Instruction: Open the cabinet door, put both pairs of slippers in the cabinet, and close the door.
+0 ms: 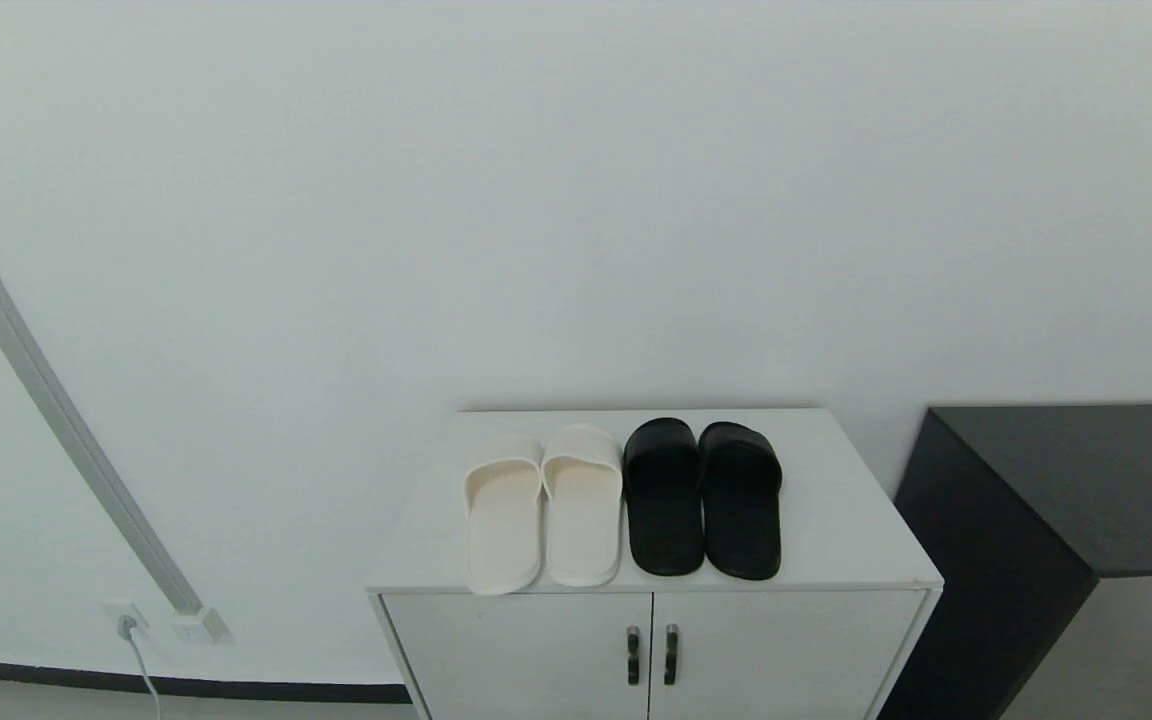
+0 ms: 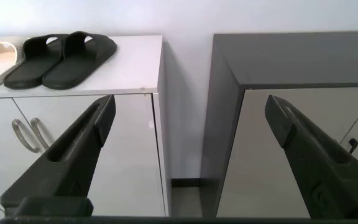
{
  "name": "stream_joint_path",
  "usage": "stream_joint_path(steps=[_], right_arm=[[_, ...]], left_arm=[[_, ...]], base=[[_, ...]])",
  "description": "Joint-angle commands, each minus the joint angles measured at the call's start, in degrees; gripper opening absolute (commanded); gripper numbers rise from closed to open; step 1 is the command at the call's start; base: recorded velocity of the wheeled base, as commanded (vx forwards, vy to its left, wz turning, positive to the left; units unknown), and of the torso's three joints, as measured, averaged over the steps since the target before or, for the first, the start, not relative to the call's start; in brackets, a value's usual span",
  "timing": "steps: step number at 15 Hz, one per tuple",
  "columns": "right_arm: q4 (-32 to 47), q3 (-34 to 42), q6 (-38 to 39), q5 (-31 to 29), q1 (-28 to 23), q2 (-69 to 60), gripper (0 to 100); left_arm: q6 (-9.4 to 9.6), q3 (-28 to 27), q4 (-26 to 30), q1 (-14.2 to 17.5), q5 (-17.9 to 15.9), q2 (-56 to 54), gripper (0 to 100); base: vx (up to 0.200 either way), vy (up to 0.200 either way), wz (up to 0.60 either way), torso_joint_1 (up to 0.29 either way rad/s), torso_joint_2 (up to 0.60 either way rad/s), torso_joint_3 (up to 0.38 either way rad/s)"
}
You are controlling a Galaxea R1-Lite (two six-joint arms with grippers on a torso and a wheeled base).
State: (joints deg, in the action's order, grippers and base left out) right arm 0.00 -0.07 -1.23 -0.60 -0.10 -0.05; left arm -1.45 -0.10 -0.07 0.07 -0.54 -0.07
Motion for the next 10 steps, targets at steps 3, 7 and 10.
stream_joint_path(steps=[3,7,10], right_arm=[[-0.3,-6.5,0.8,0.5,0.2,4.0,100],[0.5,-9.6,-1.1,6.7,1.0,24.0,100],[-11.2,-10.5,-0.4,6.7,5.3,41.4,100]], left_arm=[[0.04,0.0,0.0,0.0,-0.1,0.1,0],[0.04,0.0,0.0,0.0,0.3,0.1,0],[0.13,0.0,0.0,0.0,-0.2,0.1,0]], base=[[0.0,0.0,0.0,0.0,0.0,0.0],[0.0,0.0,0.0,0.0,0.0,0.0],[0.0,0.0,0.0,0.0,0.0,0.0]])
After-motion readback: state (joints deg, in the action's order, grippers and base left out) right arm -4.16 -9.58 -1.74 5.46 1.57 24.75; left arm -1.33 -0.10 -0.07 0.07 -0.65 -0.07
